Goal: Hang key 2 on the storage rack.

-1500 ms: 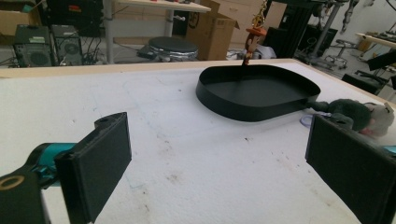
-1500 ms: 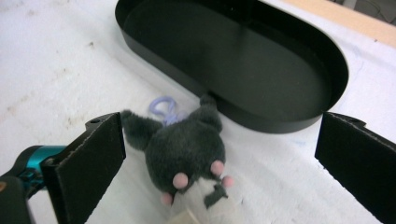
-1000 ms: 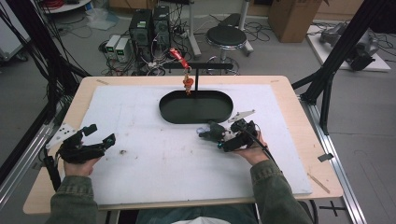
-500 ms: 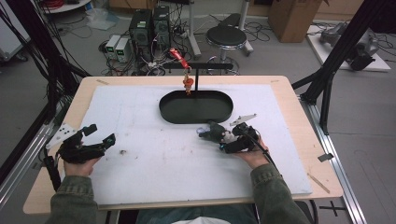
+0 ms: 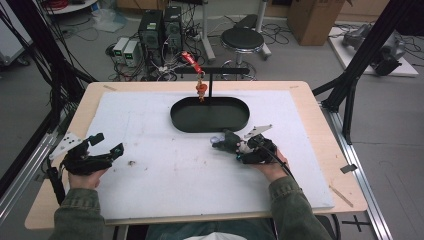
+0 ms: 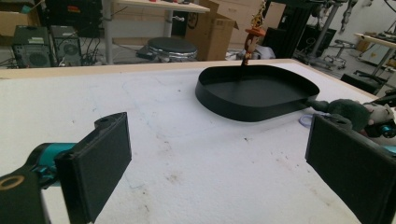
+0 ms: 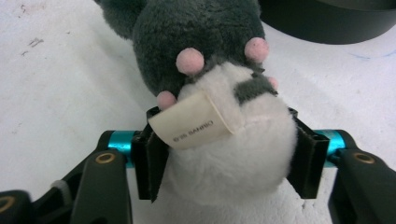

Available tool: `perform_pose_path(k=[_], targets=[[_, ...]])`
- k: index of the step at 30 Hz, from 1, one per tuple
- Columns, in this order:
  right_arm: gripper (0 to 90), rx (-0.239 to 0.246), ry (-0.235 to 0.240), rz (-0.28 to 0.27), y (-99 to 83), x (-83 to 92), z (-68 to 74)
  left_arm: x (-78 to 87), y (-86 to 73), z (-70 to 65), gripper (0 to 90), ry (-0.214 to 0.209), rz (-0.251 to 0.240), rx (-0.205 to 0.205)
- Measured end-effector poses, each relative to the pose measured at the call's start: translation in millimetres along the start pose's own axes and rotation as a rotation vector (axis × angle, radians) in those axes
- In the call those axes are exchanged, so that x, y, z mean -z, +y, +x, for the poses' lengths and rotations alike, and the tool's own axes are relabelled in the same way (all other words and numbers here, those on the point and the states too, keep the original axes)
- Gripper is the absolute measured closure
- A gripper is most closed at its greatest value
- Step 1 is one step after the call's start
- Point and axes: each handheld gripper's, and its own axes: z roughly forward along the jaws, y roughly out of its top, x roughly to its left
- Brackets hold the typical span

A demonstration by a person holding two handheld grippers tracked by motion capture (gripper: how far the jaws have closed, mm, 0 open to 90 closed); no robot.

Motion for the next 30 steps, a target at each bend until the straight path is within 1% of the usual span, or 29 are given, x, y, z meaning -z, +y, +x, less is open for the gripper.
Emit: perform_pose_path(k=[2, 6, 9, 14, 16, 18, 20, 24, 25, 28, 29, 30], targets=[[40.9, -0.004, 0.007, -0.004, -0.4, 0.2, -1.1, 0.4, 0.2, 0.5, 7.3, 0.000, 0.004, -0.004], [39.6, -0.005, 0.011, -0.009, -1.4, -0.1, -1.3, 0.4, 0.6, -0.2, 7.3, 0.009, -0.006, 0.013], [38.8, -0.005, 0.010, -0.005, -1.5, 0.1, -0.9, 0.8, 1.8, -1.1, 7.3, 0.041, -0.012, 0.006], [39.1, -0.008, 0.014, -0.018, -1.3, 1.2, -1.0, 1.0, 2.0, -2.3, 7.3, 0.040, -0.017, -0.002], [41.4, -0.008, 0.012, -0.021, -1.2, 1.7, -0.9, 1.0, 2.0, -2.4, 7.1, 0.039, -0.017, -0.006], [46.1, -0.004, 0.006, -0.021, -1.2, 2.5, -1.0, 0.9, 2.0, -2.6, 7.0, 0.038, -0.020, -0.004], [48.5, -0.008, 0.007, -0.022, -0.9, 3.5, -1.5, 0.9, 1.8, -2.5, 6.8, 0.034, -0.018, -0.003], [48.9, -0.033, 0.014, -0.014, -1.3, 4.4, -2.7, 0.4, 1.7, -4.1, 6.6, 0.027, -0.011, 0.004], [48.8, -0.033, 0.014, -0.016, -1.4, 4.7, -2.9, 0.1, 2.1, -5.1, 6.6, 0.033, -0.009, 0.008], [48.6, -0.029, 0.015, -0.017, -1.5, 4.9, -3.1, -2.2, 3.8, -8.6, 7.0, 0.075, 0.009, 0.009], [48.5, -0.029, 0.014, -0.018, -1.5, 4.9, -2.9, -2.6, 4.9, -9.9, 8.9, 0.097, 0.016, 0.011], [48.4, -0.030, 0.015, -0.018, -1.5, 5.0, -2.8, -2.4, 6.8, -11.7, 10.4, 0.101, 0.015, 0.001]])
